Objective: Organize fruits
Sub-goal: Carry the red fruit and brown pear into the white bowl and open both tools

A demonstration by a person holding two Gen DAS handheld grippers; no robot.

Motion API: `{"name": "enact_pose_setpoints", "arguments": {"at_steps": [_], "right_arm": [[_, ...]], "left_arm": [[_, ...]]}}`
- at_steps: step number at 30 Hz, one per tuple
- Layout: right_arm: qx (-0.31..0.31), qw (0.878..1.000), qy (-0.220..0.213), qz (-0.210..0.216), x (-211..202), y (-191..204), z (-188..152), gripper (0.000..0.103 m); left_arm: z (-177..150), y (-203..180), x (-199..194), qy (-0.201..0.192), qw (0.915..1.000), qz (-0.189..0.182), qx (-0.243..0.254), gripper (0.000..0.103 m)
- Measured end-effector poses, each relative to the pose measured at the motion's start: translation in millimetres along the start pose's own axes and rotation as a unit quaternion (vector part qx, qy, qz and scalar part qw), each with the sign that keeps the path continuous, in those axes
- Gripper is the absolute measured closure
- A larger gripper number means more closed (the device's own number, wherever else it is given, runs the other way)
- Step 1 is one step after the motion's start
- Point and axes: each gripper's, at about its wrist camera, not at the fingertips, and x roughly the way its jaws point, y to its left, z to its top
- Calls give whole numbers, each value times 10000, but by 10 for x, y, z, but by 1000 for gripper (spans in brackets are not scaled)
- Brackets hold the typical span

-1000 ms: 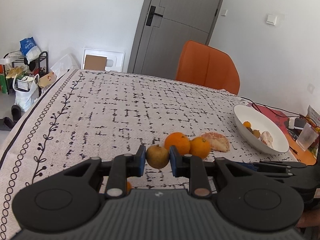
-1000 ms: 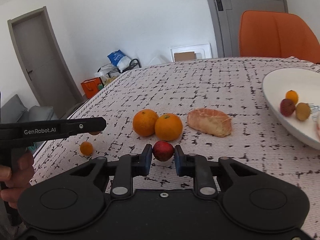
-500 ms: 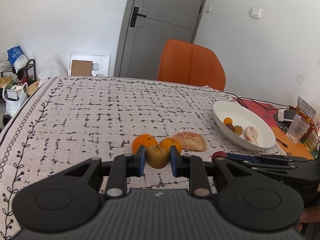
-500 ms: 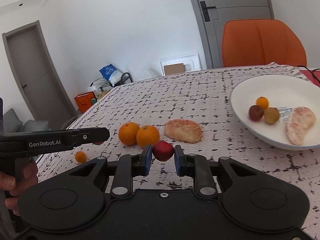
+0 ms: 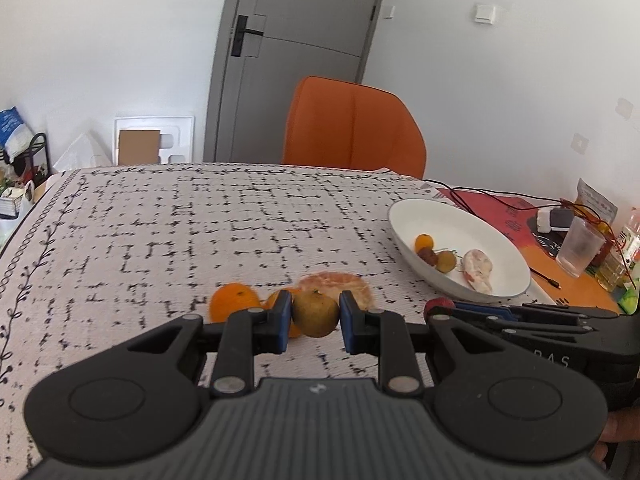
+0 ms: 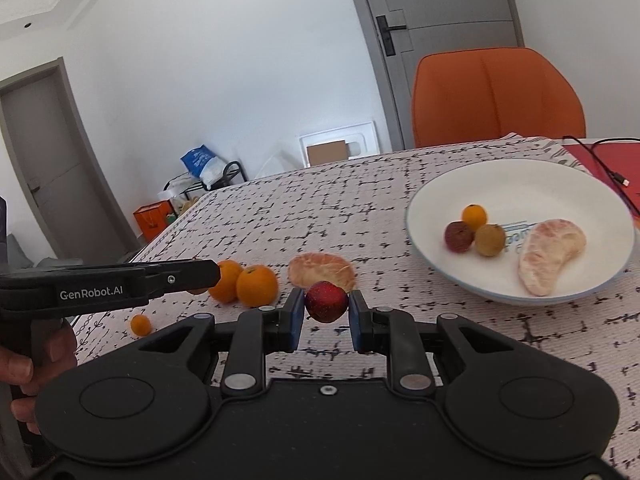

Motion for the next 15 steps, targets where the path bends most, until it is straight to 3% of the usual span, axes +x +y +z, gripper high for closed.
{"name": "enact_pose_setpoints", "arguments": {"at_steps": [15], "right_arm": [[300,9977,-309,-520,-157,-450,71,81]], "left_arm": [[180,-390,247,-7,9987,-252,434,79]]}}
